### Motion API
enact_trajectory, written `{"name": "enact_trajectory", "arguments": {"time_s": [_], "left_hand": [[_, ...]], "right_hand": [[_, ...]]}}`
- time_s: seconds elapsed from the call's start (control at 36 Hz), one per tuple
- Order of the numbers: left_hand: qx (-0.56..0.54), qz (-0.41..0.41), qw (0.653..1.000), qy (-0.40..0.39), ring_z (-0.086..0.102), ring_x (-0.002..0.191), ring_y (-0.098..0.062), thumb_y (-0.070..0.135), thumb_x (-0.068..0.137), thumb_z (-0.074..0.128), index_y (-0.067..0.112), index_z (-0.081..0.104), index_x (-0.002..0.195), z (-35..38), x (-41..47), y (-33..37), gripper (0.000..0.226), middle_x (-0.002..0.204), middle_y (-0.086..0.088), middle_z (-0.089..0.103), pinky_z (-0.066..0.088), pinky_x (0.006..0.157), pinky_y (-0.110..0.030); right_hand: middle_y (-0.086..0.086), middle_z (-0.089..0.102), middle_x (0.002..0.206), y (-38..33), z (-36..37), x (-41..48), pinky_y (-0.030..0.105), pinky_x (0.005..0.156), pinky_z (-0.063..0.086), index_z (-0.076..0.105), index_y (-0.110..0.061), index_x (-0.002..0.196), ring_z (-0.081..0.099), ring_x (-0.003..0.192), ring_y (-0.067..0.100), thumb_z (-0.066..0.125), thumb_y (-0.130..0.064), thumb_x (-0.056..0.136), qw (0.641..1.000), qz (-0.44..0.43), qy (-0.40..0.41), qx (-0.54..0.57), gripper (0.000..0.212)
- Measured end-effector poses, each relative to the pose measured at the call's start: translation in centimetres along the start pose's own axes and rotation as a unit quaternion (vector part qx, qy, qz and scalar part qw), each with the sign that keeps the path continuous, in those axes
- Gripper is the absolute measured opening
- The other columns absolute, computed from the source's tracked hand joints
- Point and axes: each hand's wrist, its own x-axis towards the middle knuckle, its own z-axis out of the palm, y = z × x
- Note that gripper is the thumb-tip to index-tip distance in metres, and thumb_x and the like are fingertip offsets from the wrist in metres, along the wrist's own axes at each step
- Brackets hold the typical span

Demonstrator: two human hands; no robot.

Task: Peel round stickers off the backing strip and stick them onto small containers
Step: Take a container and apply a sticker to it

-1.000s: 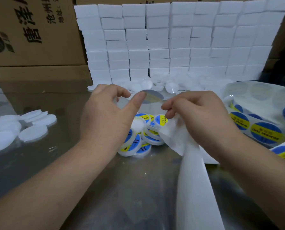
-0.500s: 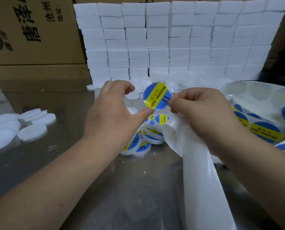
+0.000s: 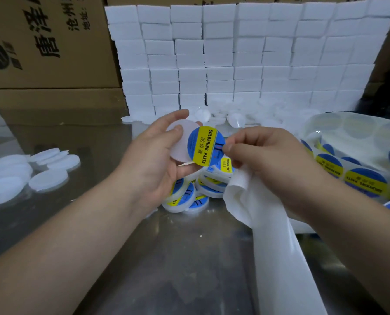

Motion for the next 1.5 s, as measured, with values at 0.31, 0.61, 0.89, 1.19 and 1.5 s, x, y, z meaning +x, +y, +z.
{"name": "enact_trajectory", "arguments": {"time_s": [0.31,0.61,0.89,1.19,1.5], "left_hand": [[-0.086,-0.06,0.992,-0.07,0.064,0.09,-0.033,0.02,0.094,0.036,0.013,0.06,0.099,0.1,0.0,-0.3,0.025,0.101,-0.02,0.064,0.053,0.077,-0.047],[-0.053,-0.018,0.99,-0.126,0.068,0.072,-0.025,0.015,0.069,0.056,0.017,0.062,0.096,0.3,-0.3,-0.9,0.028,0.083,-0.01,0.069,0.058,0.065,-0.035],[-0.042,-0.016,0.993,-0.112,0.069,0.078,-0.025,0.004,0.086,0.05,0.02,0.063,0.096,0.3,-0.3,-1.3,0.023,0.096,-0.012,0.07,0.058,0.066,-0.035],[-0.036,-0.013,0.993,-0.114,0.069,0.078,-0.025,0.005,0.082,0.052,0.02,0.064,0.094,0.5,-0.4,-1.4,0.023,0.099,-0.013,0.069,0.058,0.065,-0.034],[-0.019,-0.007,0.994,-0.105,0.07,0.079,-0.027,0.004,0.088,0.048,0.021,0.063,0.094,0.6,-0.7,-1.3,0.024,0.091,-0.009,0.071,0.058,0.064,-0.033]], "right_hand": [[-0.013,0.053,0.043,0.1,0.1,0.0,0.006,0.038,0.03,0.065,-0.021,0.055,0.043,0.036,-0.004,0.063,-0.016,0.081,1.0,0.001,-0.009,0.004,0.026],[-0.015,0.054,0.041,0.0,0.2,-0.1,0.004,0.037,0.029,0.063,-0.023,0.052,0.045,0.036,-0.004,0.062,-0.016,0.083,1.0,-0.003,-0.003,0.002,0.032],[-0.014,0.052,0.037,-0.4,0.2,-0.4,0.003,0.036,0.028,0.06,-0.02,0.055,0.044,0.033,-0.005,0.061,-0.012,0.084,1.0,-0.007,-0.007,0.012,0.03],[-0.014,0.053,0.038,-0.1,0.3,-0.1,0.003,0.037,0.029,0.062,-0.019,0.057,0.044,0.034,-0.005,0.061,-0.013,0.083,1.0,-0.006,-0.001,0.01,0.028],[-0.016,0.053,0.038,-0.1,0.2,-0.2,0.003,0.037,0.029,0.062,-0.021,0.057,0.046,0.035,-0.005,0.061,-0.014,0.084,1.0,-0.008,-0.004,0.004,0.028]]}}
